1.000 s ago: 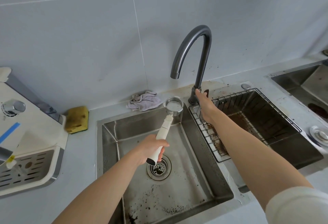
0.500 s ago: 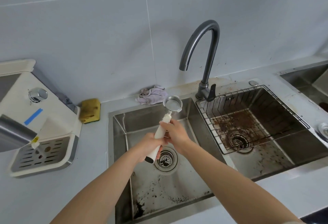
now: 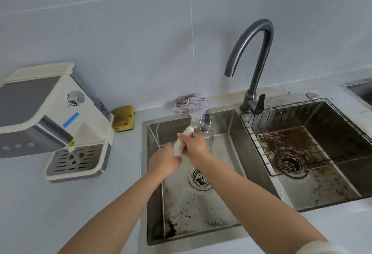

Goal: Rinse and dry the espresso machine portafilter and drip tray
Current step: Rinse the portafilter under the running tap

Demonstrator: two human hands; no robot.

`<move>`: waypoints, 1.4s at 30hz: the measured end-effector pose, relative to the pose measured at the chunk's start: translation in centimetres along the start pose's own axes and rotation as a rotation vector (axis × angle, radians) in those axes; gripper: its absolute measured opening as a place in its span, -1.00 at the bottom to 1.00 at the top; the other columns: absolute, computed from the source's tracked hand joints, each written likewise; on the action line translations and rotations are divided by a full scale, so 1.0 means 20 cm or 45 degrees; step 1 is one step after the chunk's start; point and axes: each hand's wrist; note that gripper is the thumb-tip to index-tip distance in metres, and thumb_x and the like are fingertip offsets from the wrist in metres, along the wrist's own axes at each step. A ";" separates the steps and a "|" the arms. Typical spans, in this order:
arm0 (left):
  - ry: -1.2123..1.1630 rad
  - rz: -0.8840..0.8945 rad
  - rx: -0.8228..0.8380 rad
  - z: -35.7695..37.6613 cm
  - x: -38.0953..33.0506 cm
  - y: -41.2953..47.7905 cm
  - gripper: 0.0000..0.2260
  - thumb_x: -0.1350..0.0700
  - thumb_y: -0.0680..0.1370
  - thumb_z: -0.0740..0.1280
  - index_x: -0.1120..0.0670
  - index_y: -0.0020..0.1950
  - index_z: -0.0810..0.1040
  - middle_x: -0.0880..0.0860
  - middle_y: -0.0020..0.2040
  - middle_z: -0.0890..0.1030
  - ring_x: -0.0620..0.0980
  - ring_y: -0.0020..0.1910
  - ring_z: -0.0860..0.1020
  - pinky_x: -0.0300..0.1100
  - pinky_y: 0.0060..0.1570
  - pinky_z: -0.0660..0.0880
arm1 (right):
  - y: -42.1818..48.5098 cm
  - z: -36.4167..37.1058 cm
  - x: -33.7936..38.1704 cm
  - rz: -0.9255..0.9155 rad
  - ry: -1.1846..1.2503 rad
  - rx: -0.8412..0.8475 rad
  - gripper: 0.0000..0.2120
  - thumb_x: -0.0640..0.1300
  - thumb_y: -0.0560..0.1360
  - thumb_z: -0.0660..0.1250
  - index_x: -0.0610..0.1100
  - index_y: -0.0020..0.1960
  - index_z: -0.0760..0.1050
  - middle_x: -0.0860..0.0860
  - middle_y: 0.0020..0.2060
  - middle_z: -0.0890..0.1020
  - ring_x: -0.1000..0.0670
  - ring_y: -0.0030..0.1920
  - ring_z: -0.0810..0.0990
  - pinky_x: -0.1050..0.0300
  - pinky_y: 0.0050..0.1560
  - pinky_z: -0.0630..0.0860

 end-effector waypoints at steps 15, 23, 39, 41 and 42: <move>0.635 0.089 -0.404 -0.01 0.04 0.00 -0.77 0.15 0.57 0.19 0.16 0.21 0.34 0.12 0.05 0.58 0.10 -0.08 0.59 -0.17 -0.34 0.31 | -0.02 0.02 0.06 0.053 0.437 0.339 -0.83 -0.38 0.57 0.08 -0.26 -0.15 0.38 -0.12 -0.21 0.50 -0.07 -0.18 0.53 0.01 0.14 0.44; 0.668 0.103 -0.431 -0.01 0.03 0.01 -0.79 0.17 0.58 0.15 0.18 0.20 0.35 0.13 0.05 0.58 0.11 -0.07 0.59 -0.15 -0.33 0.31 | -0.02 0.02 0.06 0.044 0.470 0.354 -0.83 -0.38 0.57 0.08 -0.26 -0.15 0.37 -0.13 -0.21 0.49 -0.08 -0.18 0.53 0.00 0.10 0.46; 0.637 0.164 -0.454 -0.01 0.03 -0.03 -0.80 0.27 0.44 0.38 0.27 0.03 0.50 0.21 -0.18 0.62 0.18 -0.31 0.61 -0.19 -0.44 0.36 | -0.02 0.02 0.05 0.084 0.468 0.315 -0.82 -0.38 0.58 0.05 -0.29 -0.15 0.37 -0.16 -0.19 0.50 -0.09 -0.17 0.54 0.00 0.14 0.43; 0.634 0.175 -0.461 0.00 0.04 -0.03 -0.78 0.28 0.43 0.38 0.28 0.05 0.50 0.23 -0.18 0.62 0.21 -0.31 0.61 -0.16 -0.42 0.41 | -0.02 0.01 0.04 0.090 0.463 0.310 -0.83 -0.37 0.58 0.05 -0.29 -0.14 0.37 -0.16 -0.18 0.49 -0.09 -0.18 0.54 0.00 0.13 0.43; 0.616 0.172 -0.454 0.01 0.04 -0.03 -0.77 0.26 0.47 0.34 0.27 0.11 0.48 0.23 -0.12 0.62 0.21 -0.25 0.61 -0.15 -0.38 0.42 | -0.02 0.01 0.04 0.092 0.464 0.310 -0.83 -0.37 0.58 0.06 -0.29 -0.14 0.37 -0.16 -0.18 0.49 -0.09 -0.18 0.54 0.00 0.13 0.43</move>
Point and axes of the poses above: each hand's wrist, its own y-axis towards the middle knuckle, its own z-axis out of the palm, x = y × z
